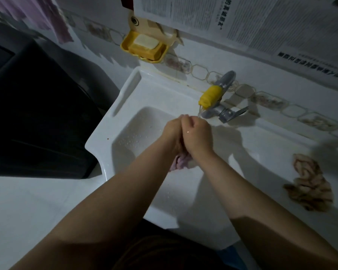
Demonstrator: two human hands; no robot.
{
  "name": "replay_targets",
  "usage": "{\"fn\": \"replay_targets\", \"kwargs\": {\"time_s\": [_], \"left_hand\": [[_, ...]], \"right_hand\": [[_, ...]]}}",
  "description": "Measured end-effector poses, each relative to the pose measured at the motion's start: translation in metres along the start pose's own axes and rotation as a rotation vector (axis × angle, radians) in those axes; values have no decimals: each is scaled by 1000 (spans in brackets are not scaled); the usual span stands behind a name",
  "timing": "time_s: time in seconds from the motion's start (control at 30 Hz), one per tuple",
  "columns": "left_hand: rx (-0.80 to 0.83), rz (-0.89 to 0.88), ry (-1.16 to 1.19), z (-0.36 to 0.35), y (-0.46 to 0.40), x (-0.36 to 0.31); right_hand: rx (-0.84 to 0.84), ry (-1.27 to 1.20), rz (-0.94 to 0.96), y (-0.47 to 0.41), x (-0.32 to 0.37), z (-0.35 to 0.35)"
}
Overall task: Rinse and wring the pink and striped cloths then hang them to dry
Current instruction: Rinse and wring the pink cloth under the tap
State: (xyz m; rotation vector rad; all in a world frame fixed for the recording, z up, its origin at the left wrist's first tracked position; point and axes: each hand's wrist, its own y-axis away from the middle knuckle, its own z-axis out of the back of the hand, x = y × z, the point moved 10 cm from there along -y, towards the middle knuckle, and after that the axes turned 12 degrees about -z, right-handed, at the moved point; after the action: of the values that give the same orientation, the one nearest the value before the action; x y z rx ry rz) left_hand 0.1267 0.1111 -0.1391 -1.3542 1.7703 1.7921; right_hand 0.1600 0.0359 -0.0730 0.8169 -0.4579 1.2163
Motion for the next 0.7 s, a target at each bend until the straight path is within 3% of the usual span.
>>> {"fn": "replay_targets", "kwargs": {"time_s": [0.07, 0.13, 0.23, 0.4, 0.5, 0.57, 0.63, 0.7], "left_hand": [[165, 140, 75, -18, 16, 9], [269, 144, 119, -23, 20, 7], [290, -88, -19, 2, 3, -19], [569, -313, -486, 0, 13, -38], [653, -453, -793, -9, 17, -49], [667, -426, -898, -3, 14, -46], [715, -283, -875, 7, 12, -28], [708, -164, -687, 15, 9, -10]], "right_hand": [[18, -82, -116, -24, -17, 10], [155, -268, -315, -46, -50, 9], [418, -528, -509, -58, -95, -10], [899, -563, -470, -32, -93, -37], [860, -513, -294, -30, -72, -31], [781, -645, -246, -39, -62, -20], [701, -873, -283, -46, -55, -7], [644, -978, -295, -49, -51, -3]]}}
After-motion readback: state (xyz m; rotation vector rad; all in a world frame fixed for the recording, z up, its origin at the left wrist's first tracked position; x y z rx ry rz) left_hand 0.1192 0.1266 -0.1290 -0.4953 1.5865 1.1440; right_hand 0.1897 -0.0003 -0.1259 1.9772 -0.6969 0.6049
